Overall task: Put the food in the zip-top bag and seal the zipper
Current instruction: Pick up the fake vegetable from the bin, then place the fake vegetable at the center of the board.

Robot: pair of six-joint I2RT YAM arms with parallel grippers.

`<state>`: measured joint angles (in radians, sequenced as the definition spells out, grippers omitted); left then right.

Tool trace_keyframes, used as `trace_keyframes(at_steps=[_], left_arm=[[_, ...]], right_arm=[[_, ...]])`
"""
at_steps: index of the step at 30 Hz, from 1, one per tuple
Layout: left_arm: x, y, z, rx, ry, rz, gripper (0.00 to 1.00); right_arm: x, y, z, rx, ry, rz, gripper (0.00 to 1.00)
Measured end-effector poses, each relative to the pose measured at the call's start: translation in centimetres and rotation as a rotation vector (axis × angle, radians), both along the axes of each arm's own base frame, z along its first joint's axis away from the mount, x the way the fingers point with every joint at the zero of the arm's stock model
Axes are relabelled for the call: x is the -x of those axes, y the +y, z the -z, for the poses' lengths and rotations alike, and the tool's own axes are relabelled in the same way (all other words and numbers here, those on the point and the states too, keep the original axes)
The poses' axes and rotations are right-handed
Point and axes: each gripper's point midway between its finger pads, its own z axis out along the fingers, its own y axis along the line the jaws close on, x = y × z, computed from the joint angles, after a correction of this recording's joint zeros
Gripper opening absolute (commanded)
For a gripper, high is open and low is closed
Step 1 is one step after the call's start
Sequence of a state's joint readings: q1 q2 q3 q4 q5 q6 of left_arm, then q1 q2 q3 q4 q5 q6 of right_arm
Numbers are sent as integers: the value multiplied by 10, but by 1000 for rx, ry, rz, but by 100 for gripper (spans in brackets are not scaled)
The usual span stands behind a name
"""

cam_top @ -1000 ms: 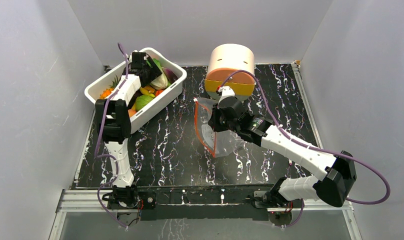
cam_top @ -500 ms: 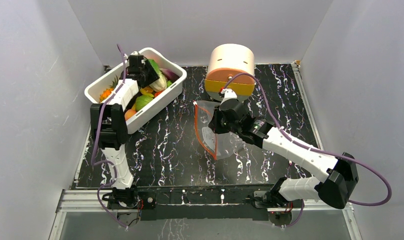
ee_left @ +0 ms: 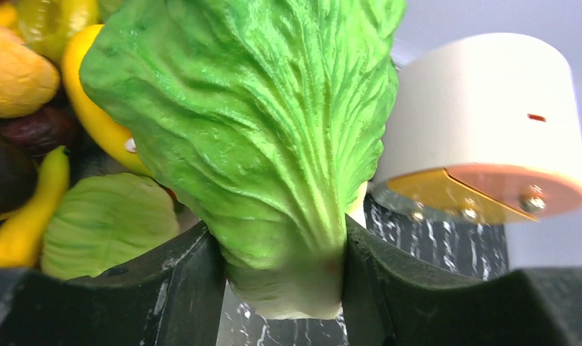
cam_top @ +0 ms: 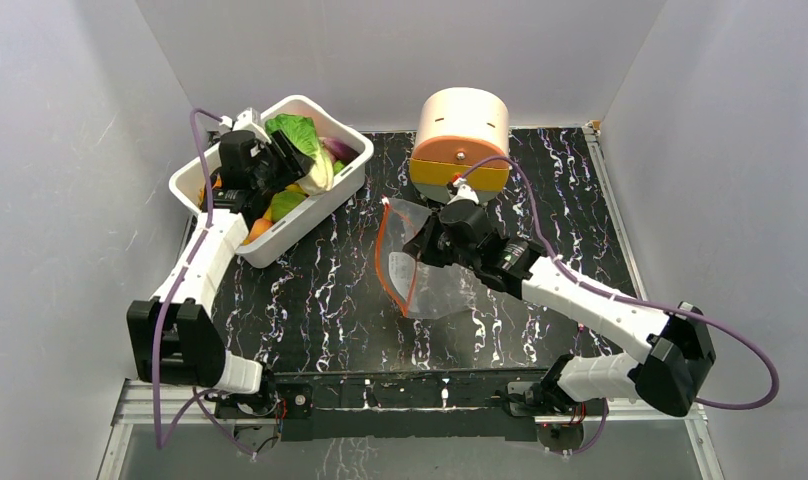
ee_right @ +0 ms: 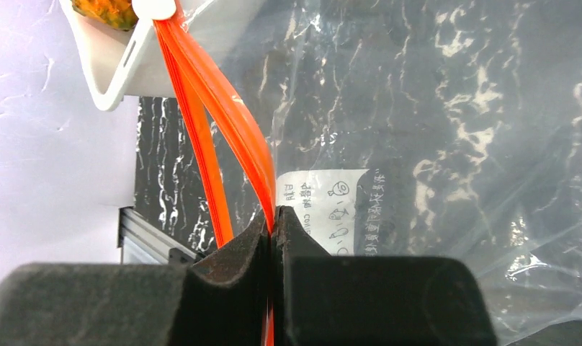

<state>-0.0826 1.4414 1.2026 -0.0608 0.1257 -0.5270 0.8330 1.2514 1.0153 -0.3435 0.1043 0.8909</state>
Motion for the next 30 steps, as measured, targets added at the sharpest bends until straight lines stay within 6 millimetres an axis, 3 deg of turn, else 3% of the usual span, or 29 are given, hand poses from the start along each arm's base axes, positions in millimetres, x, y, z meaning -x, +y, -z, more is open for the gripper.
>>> trace_keyframes(at_steps=[16,23,30], left_arm=[[93,-64,-76,197,-154,389,56],[127,-86,-114,330,-237,533,57],[145,-96,-141,427,-279,604,57]], right_arm=[[-16,42,19,-151,178,69,0],[-29,70,-3,-247,175,40,0],[-35,85,-29,-347,144,11,0]])
